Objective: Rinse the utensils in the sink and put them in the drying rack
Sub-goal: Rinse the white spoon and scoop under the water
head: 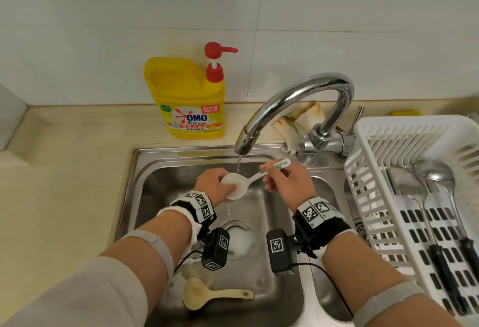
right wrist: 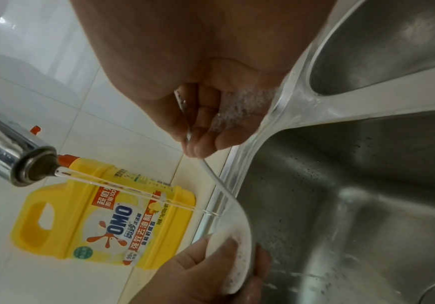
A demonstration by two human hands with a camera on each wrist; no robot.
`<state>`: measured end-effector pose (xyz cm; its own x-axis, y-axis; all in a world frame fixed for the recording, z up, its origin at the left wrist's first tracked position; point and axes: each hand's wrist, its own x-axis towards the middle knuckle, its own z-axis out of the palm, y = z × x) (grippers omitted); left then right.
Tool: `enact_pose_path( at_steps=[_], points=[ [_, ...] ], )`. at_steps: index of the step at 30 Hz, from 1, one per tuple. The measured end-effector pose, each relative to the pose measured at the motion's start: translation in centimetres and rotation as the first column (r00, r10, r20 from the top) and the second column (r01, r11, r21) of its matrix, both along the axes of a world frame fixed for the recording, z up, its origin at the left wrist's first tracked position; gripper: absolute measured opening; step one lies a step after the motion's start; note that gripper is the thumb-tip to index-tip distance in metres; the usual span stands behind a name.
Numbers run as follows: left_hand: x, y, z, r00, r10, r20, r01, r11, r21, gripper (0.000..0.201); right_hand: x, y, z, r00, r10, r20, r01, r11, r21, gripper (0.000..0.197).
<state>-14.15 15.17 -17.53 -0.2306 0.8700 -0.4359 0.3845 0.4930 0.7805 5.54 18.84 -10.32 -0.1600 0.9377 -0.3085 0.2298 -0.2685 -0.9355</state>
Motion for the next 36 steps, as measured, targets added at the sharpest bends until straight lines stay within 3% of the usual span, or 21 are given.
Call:
enact_pose_path(
  at_steps=[2, 7, 9, 11, 15, 17, 19, 21, 23, 25, 26, 28, 30, 33, 36],
  points=[
    [0.0, 0.0, 0.1, 0.996, 0.058, 0.061, -0.057, 0.998, -0.011, 0.009, 0.1, 0.2, 0.0, 1.0, -0.01, 0.018, 0.01, 1.0, 0.019, 0.017],
    [0.1, -0.1, 0.5, 0.99, -0.012, 0.141, 0.011, 1.0, 0.006, 0.037, 0.2, 0.1, -0.2, 0.999, -0.003, 0.034, 0.002, 0.999, 0.035, 0.018],
    [0.4, -0.3, 0.8, 0.994, -0.056, 0.096, 0.056, 0.998, 0.006, 0.042, 0.1, 0.1, -0.3, 1.0, 0.001, 0.023, -0.002, 1.0, 0.027, 0.018],
    [0.5, -0.4, 0.6, 0.995, -0.009, 0.099, 0.01, 1.0, -0.007, 0.047, 0.0, 0.1, -0.2, 1.0, -0.001, 0.004, 0.001, 1.0, 0.021, 0.017],
    [1.0, -0.2, 0.4, 0.933, 0.213, 0.289, -0.198, 0.977, -0.082, 0.018, -0.1, 0.3, 0.3, 0.999, -0.024, -0.043, 0.025, 0.999, 0.04, 0.016],
    [1.0, 0.0, 0.7, 0.908, 0.265, 0.326, -0.24, 0.964, -0.115, 0.014, 0.0, 0.4, 0.3, 0.999, -0.018, -0.044, 0.02, 0.998, 0.052, 0.017],
    [0.8, 0.1, 1.1, 0.94, 0.184, 0.288, -0.177, 0.983, -0.049, 0.019, -0.1, 0.3, 0.3, 0.999, -0.003, -0.036, 0.004, 0.999, 0.044, 0.017],
    [0.4, 0.2, 1.4, 0.993, -0.011, 0.117, 0.006, 0.999, 0.038, 0.032, -0.2, 0.2, 0.1, 0.999, 0.008, -0.033, -0.007, 1.0, 0.025, 0.017],
    [0.3, 0.2, 1.9, 0.996, -0.09, 0.011, 0.089, 0.995, 0.052, 0.035, -0.3, 0.0, 0.1, 0.999, 0.016, -0.043, -0.015, 1.0, 0.013, 0.017],
    [0.1, 0.1, 1.4, 0.999, -0.047, 0.017, 0.046, 0.998, 0.049, 0.041, -0.3, -0.1, 0.1, 0.998, 0.012, -0.064, -0.011, 1.0, 0.013, 0.017],
    [0.1, 0.0, 1.1, 0.996, 0.014, 0.09, -0.018, 0.999, 0.036, 0.04, -0.3, -0.1, 0.2, 0.997, 0.008, -0.071, -0.007, 1.0, 0.017, 0.017],
    [0.2, -0.3, 1.0, 0.963, 0.124, 0.24, -0.123, 0.992, -0.019, 0.025, -0.2, -0.2, 0.3, 0.997, 0.005, -0.078, -0.003, 1.0, 0.025, 0.017],
    [0.0, -0.3, 0.7, 0.955, 0.186, 0.233, -0.178, 0.982, -0.054, 0.013, -0.1, -0.2, 0.4, 0.997, 0.009, -0.079, -0.007, 1.0, 0.027, 0.017],
    [0.0, -0.1, 1.0, 0.972, 0.144, 0.185, -0.137, 0.989, -0.052, 0.014, 0.0, -0.2, 0.2, 0.997, 0.02, -0.072, -0.018, 1.0, 0.024, 0.018],
    [0.1, 0.1, 1.5, 0.994, -0.008, 0.108, 0.011, 1.0, -0.025, 0.036, -0.1, -0.2, -0.2, 0.998, 0.025, -0.06, -0.023, 0.999, 0.022, 0.017]
  ],
)
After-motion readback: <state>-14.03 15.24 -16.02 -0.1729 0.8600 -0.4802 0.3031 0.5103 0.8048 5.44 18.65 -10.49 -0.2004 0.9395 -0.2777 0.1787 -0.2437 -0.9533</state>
